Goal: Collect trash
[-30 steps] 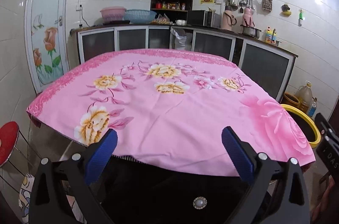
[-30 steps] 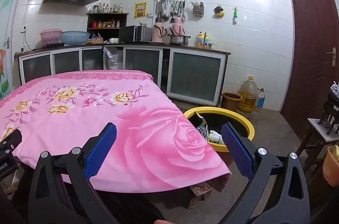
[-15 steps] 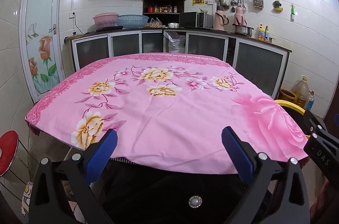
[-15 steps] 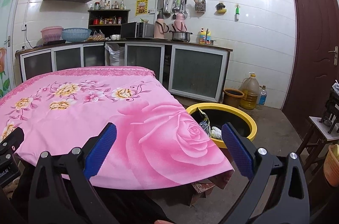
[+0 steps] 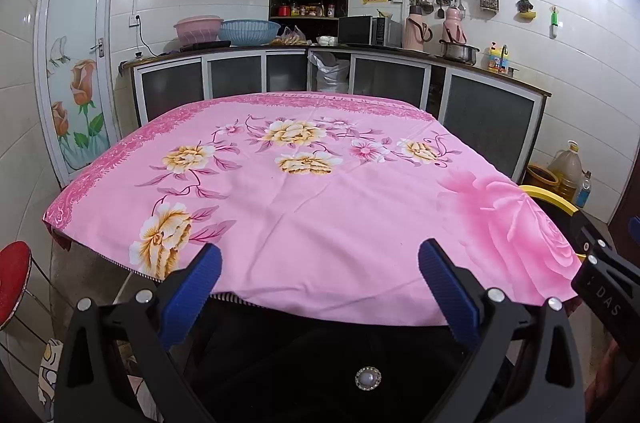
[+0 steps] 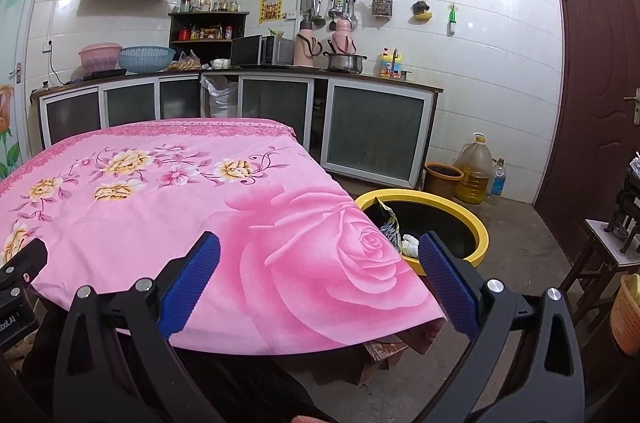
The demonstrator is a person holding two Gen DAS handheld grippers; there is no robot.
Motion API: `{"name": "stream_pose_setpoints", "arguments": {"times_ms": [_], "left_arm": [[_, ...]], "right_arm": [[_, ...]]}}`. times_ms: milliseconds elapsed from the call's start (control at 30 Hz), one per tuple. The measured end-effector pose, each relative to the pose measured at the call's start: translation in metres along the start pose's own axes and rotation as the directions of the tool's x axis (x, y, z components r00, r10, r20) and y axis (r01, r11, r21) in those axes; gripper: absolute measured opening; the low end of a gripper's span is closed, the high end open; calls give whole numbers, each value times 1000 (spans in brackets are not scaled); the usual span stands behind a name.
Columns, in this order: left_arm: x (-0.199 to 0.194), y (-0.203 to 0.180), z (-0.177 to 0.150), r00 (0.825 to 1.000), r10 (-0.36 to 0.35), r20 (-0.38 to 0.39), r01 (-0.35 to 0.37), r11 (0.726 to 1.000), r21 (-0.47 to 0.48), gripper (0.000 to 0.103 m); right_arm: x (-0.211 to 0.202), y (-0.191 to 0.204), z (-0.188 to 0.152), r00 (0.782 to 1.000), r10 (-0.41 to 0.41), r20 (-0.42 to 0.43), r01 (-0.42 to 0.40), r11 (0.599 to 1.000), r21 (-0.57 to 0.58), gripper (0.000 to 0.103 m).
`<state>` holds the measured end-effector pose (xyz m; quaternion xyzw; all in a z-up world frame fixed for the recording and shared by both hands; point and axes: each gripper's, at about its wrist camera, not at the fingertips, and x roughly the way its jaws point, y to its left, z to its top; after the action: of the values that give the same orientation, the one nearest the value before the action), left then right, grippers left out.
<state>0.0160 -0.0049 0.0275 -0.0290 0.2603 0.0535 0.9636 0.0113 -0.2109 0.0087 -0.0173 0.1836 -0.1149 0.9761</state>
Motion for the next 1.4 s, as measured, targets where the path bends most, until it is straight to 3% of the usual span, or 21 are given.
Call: {"name": "stream_pose_setpoints", "arguments": {"times_ms": [1400], "left_arm": [[2,-4,-2,1000,-7,-8,7,1000,3,95]], "right_arm": [[3,0,-4,1000,1,-15,-1,1000,2,95]]}}
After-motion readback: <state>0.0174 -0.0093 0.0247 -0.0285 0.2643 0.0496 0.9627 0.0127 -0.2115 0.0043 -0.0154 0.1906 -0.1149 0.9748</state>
